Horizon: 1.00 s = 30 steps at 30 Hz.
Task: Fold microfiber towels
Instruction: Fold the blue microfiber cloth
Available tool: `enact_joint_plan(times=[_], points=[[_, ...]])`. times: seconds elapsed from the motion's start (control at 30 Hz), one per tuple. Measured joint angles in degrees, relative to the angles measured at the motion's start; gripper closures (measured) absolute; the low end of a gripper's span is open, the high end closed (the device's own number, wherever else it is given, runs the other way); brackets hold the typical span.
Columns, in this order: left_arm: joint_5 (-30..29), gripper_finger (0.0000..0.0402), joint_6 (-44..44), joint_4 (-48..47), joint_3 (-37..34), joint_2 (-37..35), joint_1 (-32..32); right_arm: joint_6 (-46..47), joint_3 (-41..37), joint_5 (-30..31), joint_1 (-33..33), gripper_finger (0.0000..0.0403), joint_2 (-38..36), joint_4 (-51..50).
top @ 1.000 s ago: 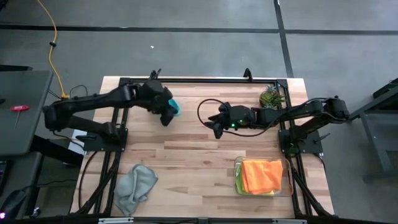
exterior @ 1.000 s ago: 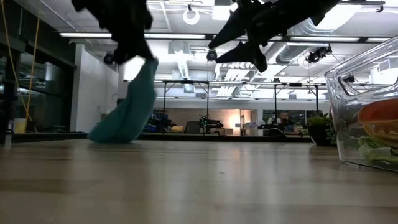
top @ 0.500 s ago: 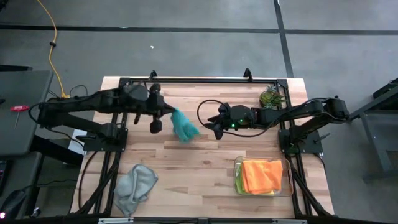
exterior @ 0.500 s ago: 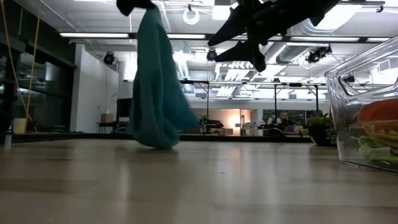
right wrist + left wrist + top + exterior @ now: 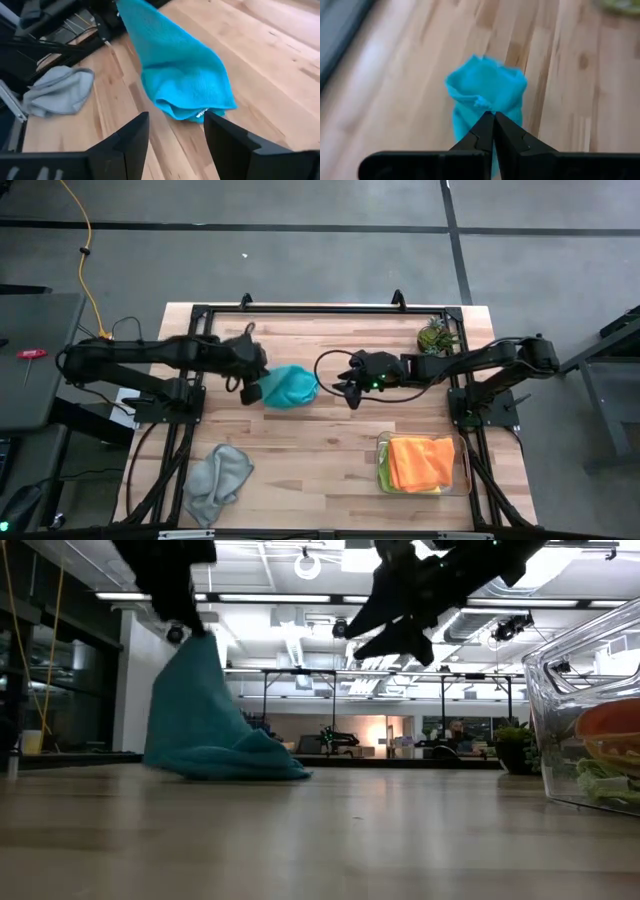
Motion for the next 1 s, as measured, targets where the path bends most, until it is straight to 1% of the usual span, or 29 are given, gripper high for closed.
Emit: enact_joint_plan(times=[0.2, 0.27, 0.37, 0.43, 0.5, 0.6, 0.7, 0.8, 0.87, 0.93, 1.0], points=[[0.48, 0.0402, -10.58, 9.72, -10.25, 1.12, -3.13, 0.69, 0.0, -0.33, -0.42, 0.0222, 5.24, 0.96], [0.39, 0.0402, -13.74, 12.28, -12.15, 1.45, -4.11, 3.59, 0.0, -2.71, -1.66, 0.0222, 8.3, 2.69], [0.34, 0.0402, -16.79, 14.2, -13.61, 1.49, -5.21, 7.74, 0.0, -6.41, -4.82, 0.0222, 13.49, 7.73], [-0.17, 0.0401, -17.85, 14.69, -13.63, 1.47, -5.71, 10.18, 0.44, -6.89, -6.98, 0.0222, 16.71, 10.56], [-1.12, 0.0401, -18.91, 15.18, -13.63, 1.47, -5.98, 11.64, 2.71, -7.05, -9.16, 0.0222, 20.22, 11.27], [-1.47, 0.0401, -20.03, 16.58, -13.63, 1.47, -6.0, 10.3, 7.95, -8.48, -11.42, 0.0222, 25.43, 10.59], [-1.6, 0.0401, -20.76, 17.74, -13.63, 1.47, -6.0, 6.84, 14.43, -9.08, -12.41, 0.0222, 30.43, 4.67], [-1.54, 0.0401, -21.53, 18.14, -13.63, 1.47, -6.0, 3.9, 20.67, -8.91, -12.44, 0.0222, 34.05, -5.71], [-1.54, 0.0401, -21.93, 18.17, -13.63, 1.43, -6.0, 1.7, 23.39, -7.68, -12.4, 0.0222, 35.39, -10.89], [-1.54, 0.0401, -22.04, 18.18, -13.63, 1.42, -6.0, -0.78, 24.81, -6.41, -11.86, 0.0222, 35.73, -13.31], [-1.54, 0.0401, -22.06, 18.49, -13.63, 1.41, -6.0, -1.51, 25.2, -5.46, -11.18, 0.0222, 35.83, -13.23]])
